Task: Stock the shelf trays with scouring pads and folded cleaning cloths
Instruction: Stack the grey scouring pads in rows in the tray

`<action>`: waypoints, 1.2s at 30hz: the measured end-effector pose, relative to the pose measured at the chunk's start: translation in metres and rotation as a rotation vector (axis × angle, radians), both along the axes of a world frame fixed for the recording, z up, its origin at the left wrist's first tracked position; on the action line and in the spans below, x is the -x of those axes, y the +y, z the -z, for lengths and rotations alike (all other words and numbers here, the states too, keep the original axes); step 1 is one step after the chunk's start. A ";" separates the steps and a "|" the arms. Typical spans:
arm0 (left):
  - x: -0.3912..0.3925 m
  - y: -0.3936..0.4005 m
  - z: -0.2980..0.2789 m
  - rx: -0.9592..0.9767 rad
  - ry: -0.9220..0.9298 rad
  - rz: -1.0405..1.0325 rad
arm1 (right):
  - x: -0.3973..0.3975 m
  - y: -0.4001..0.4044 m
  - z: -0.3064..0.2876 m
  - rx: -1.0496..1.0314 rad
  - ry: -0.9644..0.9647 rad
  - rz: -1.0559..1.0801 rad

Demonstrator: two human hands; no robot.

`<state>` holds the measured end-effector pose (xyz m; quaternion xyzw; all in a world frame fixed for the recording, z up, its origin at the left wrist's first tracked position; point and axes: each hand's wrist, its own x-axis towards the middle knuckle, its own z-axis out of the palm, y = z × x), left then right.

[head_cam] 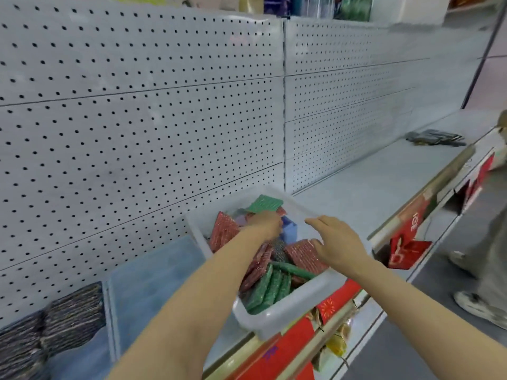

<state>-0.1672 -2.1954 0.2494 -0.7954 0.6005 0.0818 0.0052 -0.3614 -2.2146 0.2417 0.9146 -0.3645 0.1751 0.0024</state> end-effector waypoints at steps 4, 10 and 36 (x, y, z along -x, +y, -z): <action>0.004 -0.021 0.028 -0.159 0.170 -0.054 | 0.005 -0.028 0.008 -0.003 0.057 -0.029; 0.004 -0.033 0.040 -0.081 0.152 -0.083 | -0.012 -0.061 0.018 -0.052 0.206 -0.106; -0.045 0.042 -0.033 0.708 0.848 -0.389 | -0.058 -0.085 0.020 -0.368 0.284 -0.346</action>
